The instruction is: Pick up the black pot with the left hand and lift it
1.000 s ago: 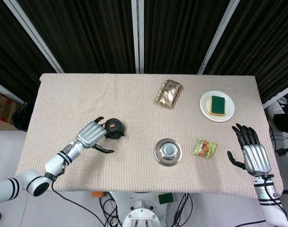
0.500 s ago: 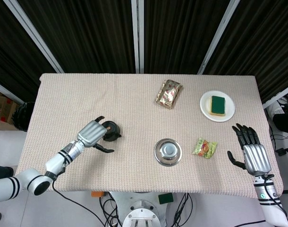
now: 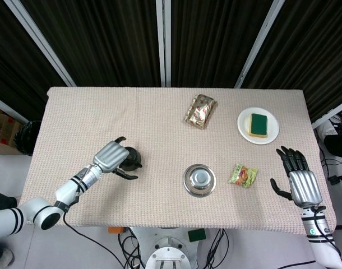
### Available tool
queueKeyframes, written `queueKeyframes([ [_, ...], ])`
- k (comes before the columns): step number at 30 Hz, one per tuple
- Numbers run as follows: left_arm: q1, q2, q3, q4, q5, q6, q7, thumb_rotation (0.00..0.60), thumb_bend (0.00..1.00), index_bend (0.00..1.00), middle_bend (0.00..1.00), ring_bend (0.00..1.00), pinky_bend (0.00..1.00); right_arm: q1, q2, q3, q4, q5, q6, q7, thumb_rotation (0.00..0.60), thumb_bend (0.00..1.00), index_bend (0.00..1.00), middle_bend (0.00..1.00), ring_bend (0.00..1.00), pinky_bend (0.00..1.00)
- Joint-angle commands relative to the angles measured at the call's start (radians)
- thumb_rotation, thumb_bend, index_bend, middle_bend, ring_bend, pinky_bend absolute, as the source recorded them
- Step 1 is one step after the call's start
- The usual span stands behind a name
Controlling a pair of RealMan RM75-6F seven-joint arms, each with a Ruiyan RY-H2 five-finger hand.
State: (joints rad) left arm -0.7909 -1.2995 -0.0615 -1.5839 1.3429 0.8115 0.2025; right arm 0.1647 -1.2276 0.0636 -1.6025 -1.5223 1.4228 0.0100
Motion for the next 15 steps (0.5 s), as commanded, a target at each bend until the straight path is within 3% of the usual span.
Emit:
queueKeyframes([
  [1, -0.002, 0.001, -0.002, -0.004, -0.004, 0.0, 0.004, 0.166, 0.0, 0.84, 0.93, 0.86, 0.18, 0.0, 0.0, 0.0, 0.0, 0.001, 0.0, 0.001, 0.559, 0.37, 0.0, 0.0, 0.0, 0.0],
  [15, -0.007, 0.009, -0.03, -0.031, -0.028, 0.033, 0.015, 0.164, 0.0, 0.91, 0.99, 0.91, 0.2, 0.002, 0.001, 0.003, 0.002, 0.008, -0.006, 0.006, 0.562, 0.37, 0.0, 0.0, 0.0, 0.0],
])
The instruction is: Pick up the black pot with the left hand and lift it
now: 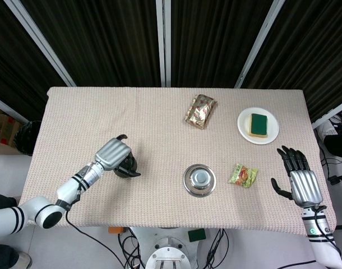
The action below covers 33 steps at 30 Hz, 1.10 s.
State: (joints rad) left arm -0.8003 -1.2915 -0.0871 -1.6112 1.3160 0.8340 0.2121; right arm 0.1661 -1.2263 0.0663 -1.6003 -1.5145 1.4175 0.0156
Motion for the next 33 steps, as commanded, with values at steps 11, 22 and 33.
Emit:
queueKeyframes([
  [11, 0.003, 0.035, -0.024, -0.022, -0.001, 0.045, 0.017, 0.156, 0.0, 0.98, 1.0, 0.96, 0.24, 0.004, -0.004, 0.0, 0.001, 0.006, -0.011, -0.002, 0.564, 0.37, 0.0, 0.0, 0.0, 0.0],
  [22, 0.009, 0.07, -0.048, -0.04, -0.031, 0.068, 0.011, 0.0, 0.0, 0.98, 1.0, 0.97, 0.26, 0.007, -0.004, -0.001, -0.002, 0.01, -0.02, -0.001, 0.565, 0.37, 0.0, 0.0, 0.0, 0.0],
  [33, 0.009, 0.075, -0.058, -0.034, -0.027, 0.089, 0.013, 0.004, 0.0, 0.98, 1.0, 0.96, 0.58, 0.009, -0.003, -0.002, 0.001, 0.007, -0.022, 0.013, 0.564, 0.37, 0.0, 0.0, 0.0, 0.0],
])
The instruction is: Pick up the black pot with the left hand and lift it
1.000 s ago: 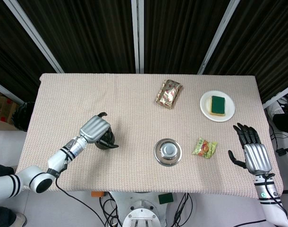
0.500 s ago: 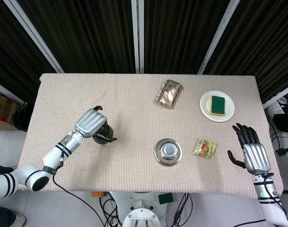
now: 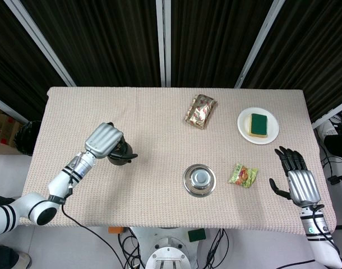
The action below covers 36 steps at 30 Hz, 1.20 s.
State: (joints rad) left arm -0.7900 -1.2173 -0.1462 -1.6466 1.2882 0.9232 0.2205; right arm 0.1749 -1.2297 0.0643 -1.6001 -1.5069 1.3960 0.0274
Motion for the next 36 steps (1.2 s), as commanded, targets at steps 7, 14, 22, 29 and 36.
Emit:
queueKeyframes([
  [7, -0.001, -0.005, 0.001, 0.004, -0.007, 0.008, 0.031, 0.043, 0.0, 0.98, 1.0, 0.96, 0.67, 0.001, 0.001, -0.001, 0.001, -0.004, 0.0, 0.01, 0.563, 0.37, 0.0, 0.0, 0.0, 0.0],
  [14, 0.001, -0.02, -0.003, 0.012, -0.026, 0.019, 0.051, 0.198, 0.0, 0.99, 1.0, 0.96, 0.68, 0.002, 0.002, -0.003, 0.001, -0.003, -0.003, 0.013, 0.562, 0.37, 0.0, 0.0, 0.0, 0.0],
  [22, 0.026, -0.082, -0.017, 0.067, -0.004, 0.102, 0.021, 0.288, 0.0, 1.0, 1.0, 0.99, 0.71, 0.004, 0.001, -0.004, 0.002, -0.001, -0.009, 0.012, 0.562, 0.37, 0.0, 0.0, 0.0, 0.0],
  [29, 0.046, -0.128, -0.031, 0.116, 0.02, 0.163, -0.024, 0.312, 0.01, 1.0, 1.0, 1.0, 0.72, 0.006, 0.0, -0.005, 0.002, 0.0, -0.013, 0.011, 0.562, 0.37, 0.0, 0.0, 0.0, 0.0],
  [36, 0.057, -0.16, -0.037, 0.161, 0.051, 0.199, -0.07, 0.31, 0.08, 1.0, 1.0, 1.0, 0.74, 0.008, -0.001, -0.005, 0.004, 0.002, -0.018, 0.011, 0.564, 0.37, 0.0, 0.0, 0.0, 0.0],
])
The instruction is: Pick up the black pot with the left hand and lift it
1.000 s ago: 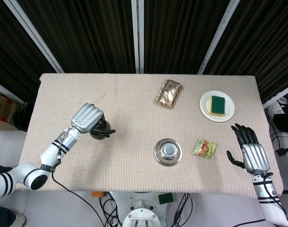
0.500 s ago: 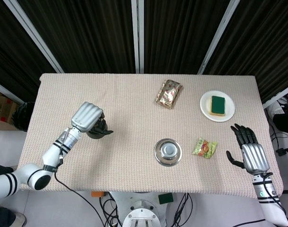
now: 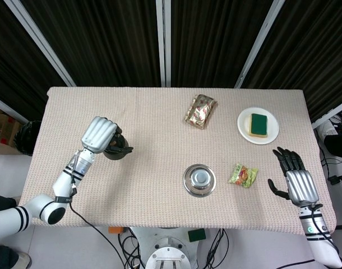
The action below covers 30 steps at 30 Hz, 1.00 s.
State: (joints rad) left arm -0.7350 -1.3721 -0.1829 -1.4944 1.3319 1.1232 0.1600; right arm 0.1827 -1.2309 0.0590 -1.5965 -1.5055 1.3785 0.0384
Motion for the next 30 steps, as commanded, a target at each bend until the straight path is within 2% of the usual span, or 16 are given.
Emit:
queueKeyframes([
  [1, 0.002, -0.007, 0.0, 0.012, 0.008, -0.001, -0.012, 0.303, 0.09, 1.0, 1.0, 1.0, 0.74, 0.001, -0.001, 0.0, 0.001, 0.0, -0.001, 0.0, 0.563, 0.37, 0.0, 0.0, 0.0, 0.0],
  [10, 0.005, -0.015, -0.003, 0.028, 0.02, 0.0, -0.03, 0.297, 0.21, 1.0, 1.0, 1.0, 0.74, 0.002, -0.001, 0.0, 0.002, 0.002, -0.003, 0.002, 0.564, 0.37, 0.0, 0.0, 0.0, 0.0],
  [14, 0.007, -0.019, -0.005, 0.032, 0.025, 0.006, -0.029, 0.297, 0.23, 1.0, 1.0, 1.0, 0.75, 0.002, -0.001, 0.0, 0.002, 0.002, -0.002, 0.001, 0.562, 0.37, 0.0, 0.0, 0.0, 0.0],
  [16, 0.009, -0.022, -0.007, 0.034, 0.026, 0.01, -0.03, 0.334, 0.24, 1.0, 1.0, 1.0, 0.75, 0.002, -0.001, 0.0, 0.002, 0.002, -0.002, 0.002, 0.563, 0.37, 0.0, 0.0, 0.0, 0.0],
  [20, 0.012, -0.026, -0.009, 0.038, 0.028, 0.017, -0.033, 0.521, 0.25, 1.0, 1.0, 1.0, 0.76, 0.002, -0.001, 0.0, 0.002, 0.004, -0.004, 0.001, 0.564, 0.37, 0.0, 0.0, 0.0, 0.0],
  [22, 0.013, -0.027, -0.01, 0.039, 0.028, 0.018, -0.033, 0.56, 0.25, 1.0, 1.0, 1.0, 0.76, 0.003, -0.001, 0.0, 0.002, 0.003, -0.004, 0.0, 0.563, 0.37, 0.0, 0.0, 0.0, 0.0],
  [25, 0.016, -0.027, -0.012, 0.04, 0.031, 0.022, -0.035, 0.591, 0.25, 1.0, 1.0, 1.0, 0.76, 0.003, -0.002, -0.001, 0.003, 0.004, -0.006, -0.001, 0.564, 0.37, 0.0, 0.0, 0.0, 0.0],
  [30, 0.018, -0.028, -0.015, 0.042, 0.036, 0.028, -0.042, 0.6, 0.26, 1.0, 1.0, 1.0, 0.76, 0.005, -0.003, -0.001, 0.004, 0.005, -0.008, -0.002, 0.562, 0.37, 0.0, 0.0, 0.0, 0.0],
])
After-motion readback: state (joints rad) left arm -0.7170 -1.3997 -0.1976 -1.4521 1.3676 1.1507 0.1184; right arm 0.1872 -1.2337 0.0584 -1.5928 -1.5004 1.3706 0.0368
